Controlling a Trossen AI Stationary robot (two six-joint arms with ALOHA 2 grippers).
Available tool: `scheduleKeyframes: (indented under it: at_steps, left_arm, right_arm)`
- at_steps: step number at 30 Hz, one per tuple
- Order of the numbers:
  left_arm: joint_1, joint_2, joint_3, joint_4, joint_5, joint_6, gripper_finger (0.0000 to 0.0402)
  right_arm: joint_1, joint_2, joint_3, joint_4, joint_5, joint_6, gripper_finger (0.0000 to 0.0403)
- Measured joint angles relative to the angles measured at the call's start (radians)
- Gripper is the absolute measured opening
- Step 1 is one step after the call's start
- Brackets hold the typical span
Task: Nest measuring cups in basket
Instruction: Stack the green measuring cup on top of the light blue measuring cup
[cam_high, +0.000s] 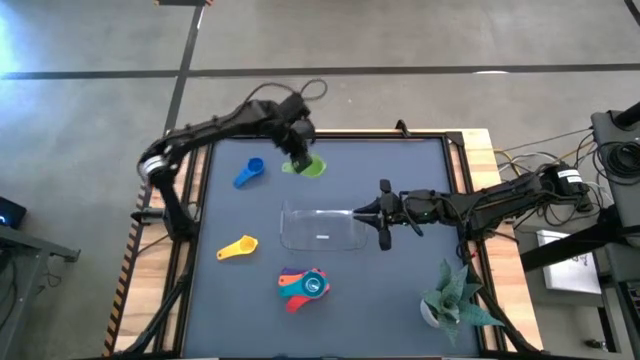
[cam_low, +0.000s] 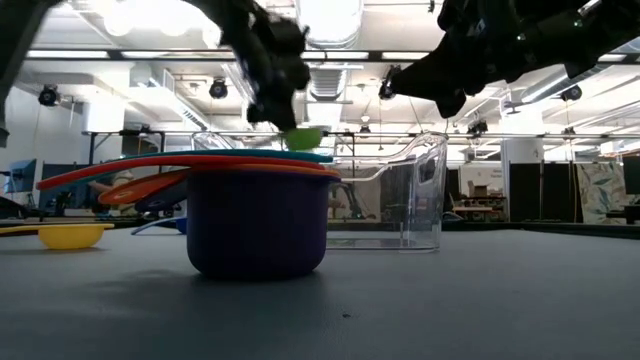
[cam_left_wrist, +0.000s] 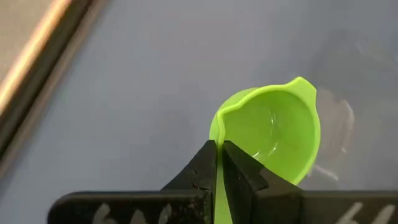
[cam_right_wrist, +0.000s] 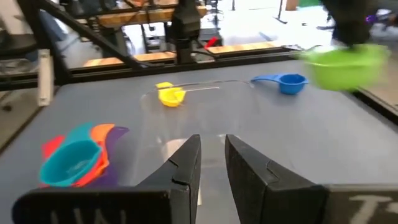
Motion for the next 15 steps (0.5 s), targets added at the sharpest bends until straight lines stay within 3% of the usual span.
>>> scheduleKeyframes:
  at_steps: [7,15]
  left_arm:
    - [-0.257,-0.285,-0.252,0.023,-0.063,-0.235,0.0000]
    - [-0.582,-0.456,-0.483,0.276,-0.132,-0.592,0.0000]
  right_arm:
    - [0.000,-0.021,0.000,0.001,0.082,-0.028,0.0061]
    - [0.000,-0.058,0.000,0.006,0.124,-0.045,0.0064]
